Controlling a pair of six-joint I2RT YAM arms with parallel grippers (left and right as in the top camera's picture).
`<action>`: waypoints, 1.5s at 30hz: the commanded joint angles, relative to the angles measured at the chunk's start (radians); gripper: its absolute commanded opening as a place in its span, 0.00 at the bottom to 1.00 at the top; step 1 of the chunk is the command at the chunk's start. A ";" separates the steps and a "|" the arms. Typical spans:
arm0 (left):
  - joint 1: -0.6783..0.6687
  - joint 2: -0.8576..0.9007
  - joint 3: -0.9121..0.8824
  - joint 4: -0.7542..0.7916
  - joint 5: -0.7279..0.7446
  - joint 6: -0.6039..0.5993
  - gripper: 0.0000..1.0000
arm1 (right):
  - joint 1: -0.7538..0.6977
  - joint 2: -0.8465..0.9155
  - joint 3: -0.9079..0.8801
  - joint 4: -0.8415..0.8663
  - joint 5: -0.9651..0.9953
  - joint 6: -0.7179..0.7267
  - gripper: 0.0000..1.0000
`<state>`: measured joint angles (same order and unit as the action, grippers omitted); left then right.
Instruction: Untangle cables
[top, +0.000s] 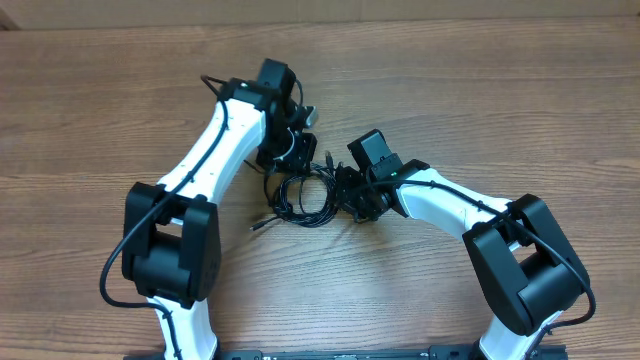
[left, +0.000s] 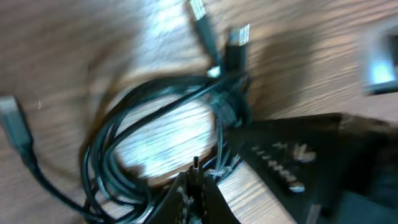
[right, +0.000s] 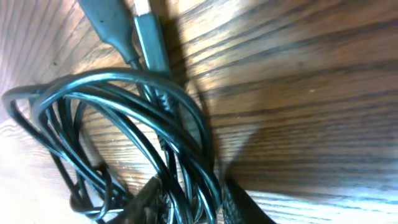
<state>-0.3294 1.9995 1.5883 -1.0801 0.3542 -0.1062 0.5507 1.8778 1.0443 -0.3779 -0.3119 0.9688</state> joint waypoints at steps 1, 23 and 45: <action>-0.018 -0.012 -0.072 0.018 -0.102 -0.095 0.04 | 0.006 0.010 0.003 0.006 0.047 0.000 0.23; -0.082 -0.012 -0.181 0.074 -0.126 -0.166 0.04 | 0.006 0.010 0.003 0.023 0.049 0.005 0.04; -0.110 -0.010 -0.302 0.235 -0.099 -0.211 0.23 | 0.006 0.010 0.003 0.032 0.049 0.005 0.04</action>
<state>-0.4309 1.9976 1.2984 -0.8639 0.2310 -0.3122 0.5571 1.8778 1.0443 -0.3542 -0.2802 0.9653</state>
